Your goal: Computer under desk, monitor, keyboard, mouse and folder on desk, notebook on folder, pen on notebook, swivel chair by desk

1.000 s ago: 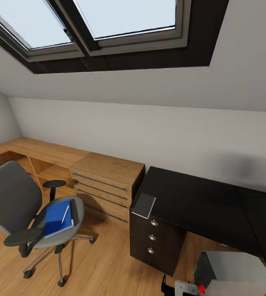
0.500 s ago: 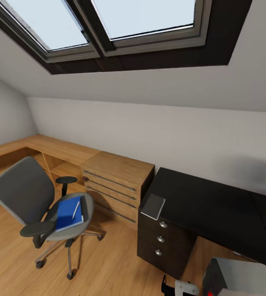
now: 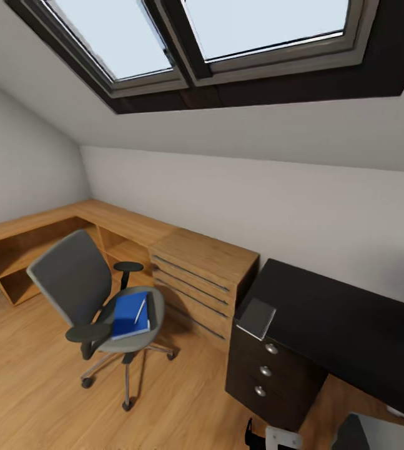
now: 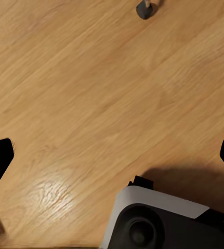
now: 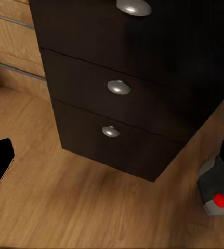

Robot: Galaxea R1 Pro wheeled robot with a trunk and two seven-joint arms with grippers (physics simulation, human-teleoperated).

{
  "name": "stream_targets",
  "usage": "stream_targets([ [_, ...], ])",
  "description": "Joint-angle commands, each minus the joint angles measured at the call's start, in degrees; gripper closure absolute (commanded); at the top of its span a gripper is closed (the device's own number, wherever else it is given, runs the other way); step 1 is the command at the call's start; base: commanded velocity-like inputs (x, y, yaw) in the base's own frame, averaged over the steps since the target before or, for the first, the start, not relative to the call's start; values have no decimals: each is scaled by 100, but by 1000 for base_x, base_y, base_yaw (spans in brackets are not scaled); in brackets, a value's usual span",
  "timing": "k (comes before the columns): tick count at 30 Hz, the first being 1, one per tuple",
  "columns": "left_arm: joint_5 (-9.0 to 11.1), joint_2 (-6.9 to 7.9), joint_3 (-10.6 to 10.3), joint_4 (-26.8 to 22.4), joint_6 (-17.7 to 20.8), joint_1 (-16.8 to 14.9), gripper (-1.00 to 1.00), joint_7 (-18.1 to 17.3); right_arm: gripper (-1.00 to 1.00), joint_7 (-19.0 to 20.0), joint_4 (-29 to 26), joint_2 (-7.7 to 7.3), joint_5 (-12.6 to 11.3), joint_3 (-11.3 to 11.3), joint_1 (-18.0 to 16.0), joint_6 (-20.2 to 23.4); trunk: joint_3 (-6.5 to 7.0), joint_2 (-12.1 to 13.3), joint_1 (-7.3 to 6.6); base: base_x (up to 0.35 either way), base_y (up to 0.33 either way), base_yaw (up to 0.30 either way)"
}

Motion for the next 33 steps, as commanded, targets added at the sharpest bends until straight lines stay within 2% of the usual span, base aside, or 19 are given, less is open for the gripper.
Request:
stream_targets([
  [1,15,0,-48,3,-11,-5,-100,43,-100,-33,-1,-2,-36,50,-4,-16,-10,-9,2,0,29,276],
  [15,18,4,-51,3,-12,-5,-100,43,-100,-33,-1,-1,-35,49,-7,-16,-10,-9,2,56,217,276],
  [27,19,2,-44,3,-173,-5,-100,43,-100,-33,-1,-2,-35,45,-8,-16,-10,-9,2,223,260,276],
  [33,19,0,-54,3,-226,-5,-100,43,-100,-33,-1,-2,-33,50,-8,-18,3,-9,2,192,123,221],
])
